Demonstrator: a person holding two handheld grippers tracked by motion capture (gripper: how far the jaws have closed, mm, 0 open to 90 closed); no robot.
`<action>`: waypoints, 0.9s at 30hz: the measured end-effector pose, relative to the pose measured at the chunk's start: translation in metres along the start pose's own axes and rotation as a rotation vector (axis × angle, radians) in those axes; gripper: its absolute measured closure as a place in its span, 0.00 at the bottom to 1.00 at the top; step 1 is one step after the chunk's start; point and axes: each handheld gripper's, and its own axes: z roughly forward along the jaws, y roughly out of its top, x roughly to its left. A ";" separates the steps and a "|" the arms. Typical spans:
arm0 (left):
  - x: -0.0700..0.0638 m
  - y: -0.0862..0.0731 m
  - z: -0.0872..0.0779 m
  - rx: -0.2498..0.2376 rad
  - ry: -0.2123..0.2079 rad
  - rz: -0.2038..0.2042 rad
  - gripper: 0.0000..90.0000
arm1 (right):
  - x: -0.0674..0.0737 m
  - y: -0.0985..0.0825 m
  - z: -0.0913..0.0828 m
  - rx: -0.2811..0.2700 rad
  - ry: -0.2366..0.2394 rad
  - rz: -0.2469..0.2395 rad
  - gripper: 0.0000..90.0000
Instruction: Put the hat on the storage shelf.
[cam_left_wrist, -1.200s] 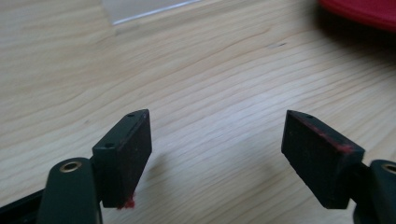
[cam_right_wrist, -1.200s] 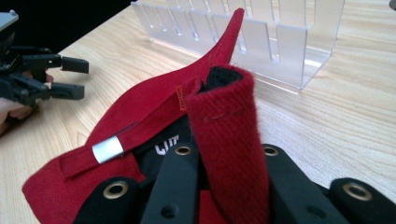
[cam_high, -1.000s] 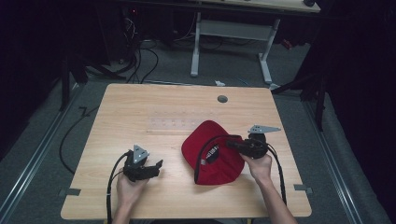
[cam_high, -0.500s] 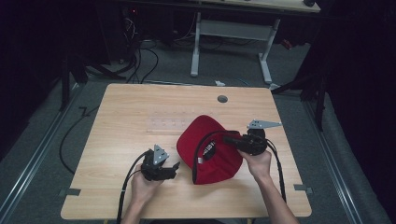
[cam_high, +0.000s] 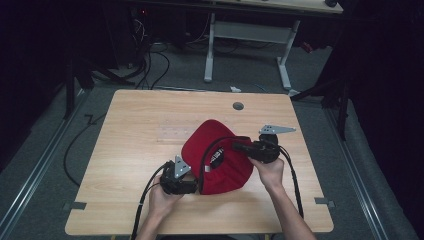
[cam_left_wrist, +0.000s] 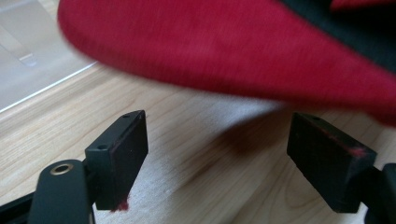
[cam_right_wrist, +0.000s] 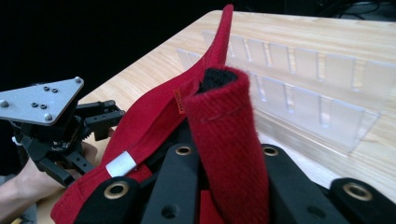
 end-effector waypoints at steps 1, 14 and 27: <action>0.000 0.001 -0.001 -0.007 -0.001 0.010 0.23 | 0.000 0.000 0.002 0.006 0.001 -0.002 0.95; 0.001 0.012 -0.016 -0.084 -0.015 0.024 0.19 | 0.005 -0.005 0.007 0.132 -0.082 -0.041 0.94; -0.011 0.019 -0.020 -0.076 -0.031 0.133 0.17 | 0.007 -0.008 0.013 0.206 -0.083 -0.037 0.94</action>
